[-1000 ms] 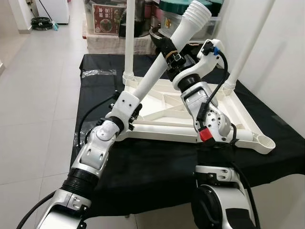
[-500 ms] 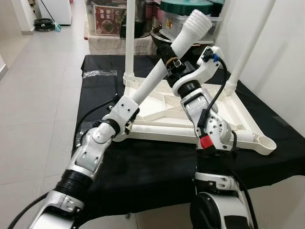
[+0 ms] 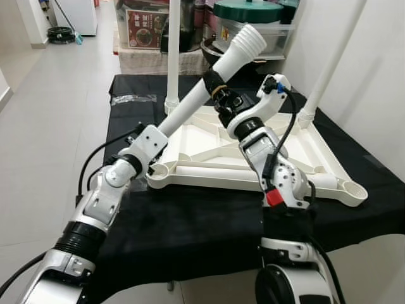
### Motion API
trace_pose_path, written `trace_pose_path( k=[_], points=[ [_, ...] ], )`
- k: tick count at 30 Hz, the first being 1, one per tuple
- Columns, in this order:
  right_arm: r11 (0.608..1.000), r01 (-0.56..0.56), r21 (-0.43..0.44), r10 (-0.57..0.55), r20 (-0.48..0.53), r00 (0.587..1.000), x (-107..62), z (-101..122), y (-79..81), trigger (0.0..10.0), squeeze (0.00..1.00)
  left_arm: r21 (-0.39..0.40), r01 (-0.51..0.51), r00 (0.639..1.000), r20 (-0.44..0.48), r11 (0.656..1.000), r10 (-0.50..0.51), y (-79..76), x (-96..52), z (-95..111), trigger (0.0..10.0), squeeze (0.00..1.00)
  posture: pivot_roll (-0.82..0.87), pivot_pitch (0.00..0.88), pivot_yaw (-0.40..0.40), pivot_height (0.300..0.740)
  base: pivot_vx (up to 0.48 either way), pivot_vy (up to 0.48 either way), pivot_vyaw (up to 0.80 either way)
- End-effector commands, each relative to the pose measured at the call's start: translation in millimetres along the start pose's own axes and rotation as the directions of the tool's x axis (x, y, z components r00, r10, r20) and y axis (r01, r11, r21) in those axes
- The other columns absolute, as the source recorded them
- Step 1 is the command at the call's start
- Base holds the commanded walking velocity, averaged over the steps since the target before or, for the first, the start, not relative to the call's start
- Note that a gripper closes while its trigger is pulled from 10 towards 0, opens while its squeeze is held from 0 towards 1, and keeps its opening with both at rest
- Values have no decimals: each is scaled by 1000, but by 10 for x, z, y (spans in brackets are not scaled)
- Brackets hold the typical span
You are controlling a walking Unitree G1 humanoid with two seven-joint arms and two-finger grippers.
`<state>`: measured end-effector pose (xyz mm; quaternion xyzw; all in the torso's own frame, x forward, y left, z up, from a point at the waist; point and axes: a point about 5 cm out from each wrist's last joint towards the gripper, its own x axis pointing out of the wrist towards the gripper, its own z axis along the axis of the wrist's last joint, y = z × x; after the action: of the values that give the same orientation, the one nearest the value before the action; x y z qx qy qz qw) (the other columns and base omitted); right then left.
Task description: Building children table
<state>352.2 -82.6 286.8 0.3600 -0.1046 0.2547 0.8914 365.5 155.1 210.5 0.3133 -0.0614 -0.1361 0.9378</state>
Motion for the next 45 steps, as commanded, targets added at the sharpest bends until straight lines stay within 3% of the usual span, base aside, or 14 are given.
trace_pose_path(
  k=[1, 10, 11, 12, 14, 15, 16, 17, 19, 20, 21, 23, 35, 45],
  points=[
    [999, -35, 16, 35, -8, 999, -39, -14, 31, 10000, 0, 18, 11, 1000, 10, 1000, -11, 24, 9, 17, 10000, 0, 38, 38, -80, 740, 0, 0, 0],
    [941, -81, -329, 34, -148, 988, -332, -143, -148, 10000, 0, 72, 33, 999, -9, 997, -32, 136, -25, -51, 10000, 0, 38, 30, -65, 740, 0, 0, 0],
    [613, -26, -790, -112, -119, 987, -371, -86, -371, 10000, 0, 84, 41, 999, -11, 996, -40, 169, -23, -54, 10000, 0, 38, 28, -61, 740, 0, 0, 0],
    [613, -26, -790, -112, -119, 987, -371, -86, -371, 10000, 0, 84, 41, 999, -11, 996, -40, 169, -23, -54, 10000, 0, 38, 28, -61, 740, 0, 0, 0],
    [368, -40, -929, -114, -88, 990, -392, -42, -429, 10000, 0, 86, 42, 999, -12, 995, -41, 177, -24, -56, 10000, 0, 37, 26, -62, 740, 0, 0, 0],
    [336, -42, -941, -112, -85, 990, -399, -34, -430, 10000, 0, 86, 42, 999, -12, 995, -42, 178, -24, -57, 10000, 0, 37, 26, -62, 740, 0, 0, 0],
    [172, -10, -985, -90, -26, 996, -389, 64, -403, 10000, 0, 84, 47, 999, -14, 995, -46, 171, -21, -59, 10000, 0, 35, 26, -60, 740, 0, 0, 0],
    [172, -10, -985, -90, -26, 996, -389, 64, -403, 10000, 0, 84, 47, 999, -14, 995, -46, 171, -21, -59, 10000, 0, 35, 26, -60, 740, 0, 0, 0],
    [-210, 69, -975, 53, 59, 997, -386, 213, -245, 10000, 0, 70, 65, 998, -25, 995, -63, 133, -12, -73, 10000, 0, 34, 24, -57, 740, 0, 0, 0],
    [-336, 85, -938, 118, 47, 992, -397, 211, -178, 10000, 0, 61, 74, 997, -30, 995, -72, 107, -8, -77, 10000, 0, 31, 21, -56, 740, 0, 0, 0],
    [-336, 85, -938, 118, 47, 992, -397, 211, -178, 10000, 0, 61, 74, 997, -30, 995, -72, 107, -8, -77, 10000, 0, 31, 21, -56, 740, 0, 0, 0],
    [-469, 67, -881, 177, -19, 984, -429, 120, -111, 10000, 0, 62, 99, 995, -30, 993, -97, 65, -4, -72, 10000, 0, 31, 21, -56, 740, 0, 0, 0],
    [-699, -33, -715, 140, -182, 973, -379, -209, -311, 10000, 0, 38, 259, 958, -133, 965, -252, -128, 45, -97, 10000, 0, 30, 37, -57, 740, 0, 0, 0],
    [-705, -50, -708, 122, -190, 974, -309, -234, -353, 10000, 0, 271, 277, 957, -166, 922, -239, -50, 50, -69, 10000, 0, 33, 42, -59, 740, 0, 0, 0]
  ],
)
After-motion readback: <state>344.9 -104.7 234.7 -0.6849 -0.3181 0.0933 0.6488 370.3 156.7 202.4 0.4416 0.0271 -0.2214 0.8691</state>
